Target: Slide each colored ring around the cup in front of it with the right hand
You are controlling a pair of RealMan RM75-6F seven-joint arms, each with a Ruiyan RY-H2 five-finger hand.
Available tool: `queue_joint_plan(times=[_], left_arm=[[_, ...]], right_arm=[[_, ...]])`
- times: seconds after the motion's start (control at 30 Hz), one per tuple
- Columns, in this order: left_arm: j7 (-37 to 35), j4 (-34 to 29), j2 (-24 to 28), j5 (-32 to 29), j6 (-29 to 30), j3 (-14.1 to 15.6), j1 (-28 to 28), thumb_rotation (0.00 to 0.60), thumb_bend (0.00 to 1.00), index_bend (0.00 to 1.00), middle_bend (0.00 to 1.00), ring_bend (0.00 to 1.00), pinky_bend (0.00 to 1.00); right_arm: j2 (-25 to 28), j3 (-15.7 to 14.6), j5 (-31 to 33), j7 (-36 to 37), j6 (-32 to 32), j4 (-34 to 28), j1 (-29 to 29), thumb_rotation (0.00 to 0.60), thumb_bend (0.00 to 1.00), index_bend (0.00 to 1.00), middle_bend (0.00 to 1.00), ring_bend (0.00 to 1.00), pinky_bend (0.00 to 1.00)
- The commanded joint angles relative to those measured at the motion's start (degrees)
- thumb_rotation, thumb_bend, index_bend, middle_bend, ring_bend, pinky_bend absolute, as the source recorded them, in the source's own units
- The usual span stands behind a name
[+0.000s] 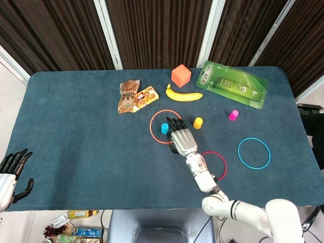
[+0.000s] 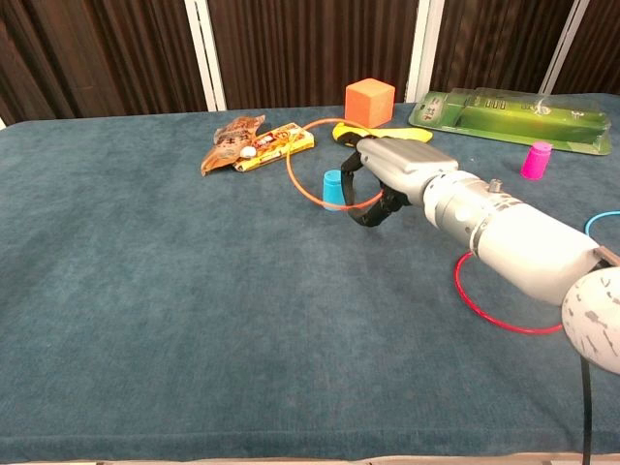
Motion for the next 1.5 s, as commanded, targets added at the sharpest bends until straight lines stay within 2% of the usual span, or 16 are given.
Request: queue_joint_plan(times=[0.03,0.1,0.17,0.3,0.4,0.5,0.63,0.73,0.83,0.93,1.07,1.13,1.23,1.5], left_arm=[[0.27,-0.19,0.03,-0.11,-0.25,0.04,-0.14,0.600,0.49,0.00,0.00,0.00,0.02],[0.31,-0.24,0.05,-0.11,-0.18,0.03,-0.12,0.600,0.49,0.00,0.00,0.00,0.02],[0.28,-0.26,0.06,-0.16,-0.07,0.01,-0.06,0.600,0.49,0.00,0.00,0.00,0.02],[0.23,-0.28,0.10,-0.02,0.04,0.08,-0.01,0.600,0.49,0.00,0.00,0.00,0.02],[0.14,-0.31,0.16,0.22,0.48,0.14,0.16,0.600,0.49,0.00,0.00,0.00,0.03],[-0.11,-0.16,0.13,0.35,1.16,0.08,0.42,0.600,0.49,0.00,0.00,0.00,0.02],[0.15,-0.18,0.03,0.10,0.54,0.08,0.21,0.600,0.49,0.00,0.00,0.00,0.03],[0.83,-0.47,-0.06,0.07,0.05,0.16,0.00,0.600,0.49,0.00,0.00,0.00,0.03],[1.32,-0.53,-0.40,0.25,-0.11,0.11,-0.20,0.600,0.49,0.00,0.00,0.00,0.03],[2.33,-0.66,-0.83,-0.25,-0.76,-0.06,-0.50,0.600,0.49,0.00,0.00,0.00,0.03],[2.79,-0.81,-0.95,-0.38,-1.06,-0.05,-0.60,0.600,0.49,0.00,0.00,0.00,0.03],[3.71,-0.87,-1.42,-0.11,-1.74,0.02,-1.07,0.600,0.49,0.00,0.00,0.00,0.03],[4.27,-0.97,-1.66,-0.76,-2.59,-0.13,-1.43,0.600,0.49,0.00,0.00,0.00,0.03],[4.62,-1.07,-1.70,-1.42,-3.46,-0.24,-1.86,0.600,0.49,0.00,0.00,0.00,0.03]], right_arm=[[-0.29,-0.67,0.39,0.98,-0.55,0.47,0.31,0.600,0.52,0.53,0.11,0.00,0.00],[-0.13,-0.98,0.83,1.14,-0.95,0.47,0.40,0.600,0.51,0.38,0.10,0.00,0.00],[0.27,-1.38,1.08,1.20,-0.99,0.19,0.35,0.600,0.49,0.28,0.09,0.00,0.00],[1.84,-2.30,1.07,1.35,-0.20,-1.62,-0.39,0.600,0.43,0.22,0.08,0.00,0.00],[5.24,-4.48,-1.97,2.80,3.59,-6.87,-2.93,0.600,0.42,0.22,0.08,0.00,0.00],[10.78,-9.30,-7.86,4.99,10.07,-14.58,-7.76,0.600,0.42,0.24,0.08,0.00,0.00],[19.33,-20.34,-18.78,6.91,20.62,-21.80,-16.11,0.600,0.42,0.30,0.08,0.00,0.00],[23.44,-26.04,-23.25,8.87,25.53,-22.18,-20.67,0.600,0.42,0.33,0.08,0.00,0.00],[25.54,-29.14,-25.16,10.92,28.50,-19.51,-24.03,0.600,0.42,0.39,0.08,0.00,0.00],[26.24,-30.36,-26.15,13.38,31.14,-15.48,-26.68,0.600,0.42,0.44,0.08,0.00,0.00],[26.24,-30.45,-26.30,15.17,31.88,-13.69,-27.54,0.600,0.42,0.49,0.07,0.00,0.00],[26.06,-30.06,-23.72,20.99,29.82,-10.44,-28.31,0.600,0.42,0.54,0.07,0.00,0.00],[24.68,-29.41,-23.16,24.10,27.50,-7.17,-28.06,0.600,0.42,0.56,0.07,0.00,0.00],[21.56,-27.87,-22.67,26.65,23.07,-2.45,-27.20,0.600,0.42,0.58,0.07,0.00,0.00]])
